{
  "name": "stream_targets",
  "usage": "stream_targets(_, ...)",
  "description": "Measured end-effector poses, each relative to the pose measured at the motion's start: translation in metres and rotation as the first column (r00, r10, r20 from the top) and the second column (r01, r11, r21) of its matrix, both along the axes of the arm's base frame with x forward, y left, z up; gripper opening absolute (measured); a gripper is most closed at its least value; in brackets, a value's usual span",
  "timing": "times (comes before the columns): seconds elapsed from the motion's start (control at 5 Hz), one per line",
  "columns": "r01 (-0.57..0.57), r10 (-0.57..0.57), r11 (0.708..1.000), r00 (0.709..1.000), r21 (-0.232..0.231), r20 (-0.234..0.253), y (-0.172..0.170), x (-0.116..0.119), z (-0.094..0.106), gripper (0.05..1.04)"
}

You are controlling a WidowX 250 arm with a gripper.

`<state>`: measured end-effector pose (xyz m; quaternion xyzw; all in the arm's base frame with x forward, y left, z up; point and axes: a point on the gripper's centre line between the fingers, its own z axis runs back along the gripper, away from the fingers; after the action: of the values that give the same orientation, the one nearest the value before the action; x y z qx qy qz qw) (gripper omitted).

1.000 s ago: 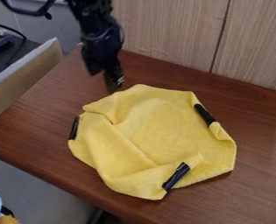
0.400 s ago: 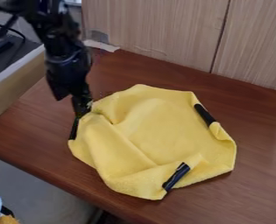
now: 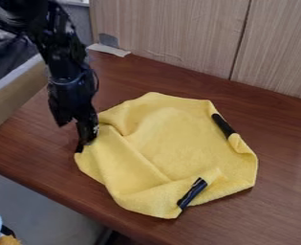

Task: Fold the cloth from bottom left to top right.

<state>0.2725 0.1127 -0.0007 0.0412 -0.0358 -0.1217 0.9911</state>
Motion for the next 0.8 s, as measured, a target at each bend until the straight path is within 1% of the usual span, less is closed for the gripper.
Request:
stream_targets(0.2, -0.065, 0.065, 0.998, 0.997, -0.004, -0.039, 0.004, -0.004, -0.011, 0.967)
stream_targets(0.4, -0.097, 0.097, 0.995, 0.994, 0.011, -0.054, 0.008, -0.003, -0.014, 0.707)
stream_targets(0.6, -0.092, 0.093, 0.996, 0.994, 0.019, -0.061, 0.009, -0.002, -0.014, 0.441)
stream_targets(0.8, -0.113, 0.114, 0.993, 0.992, 0.022, -0.054, 0.015, 0.003, -0.012, 0.221)
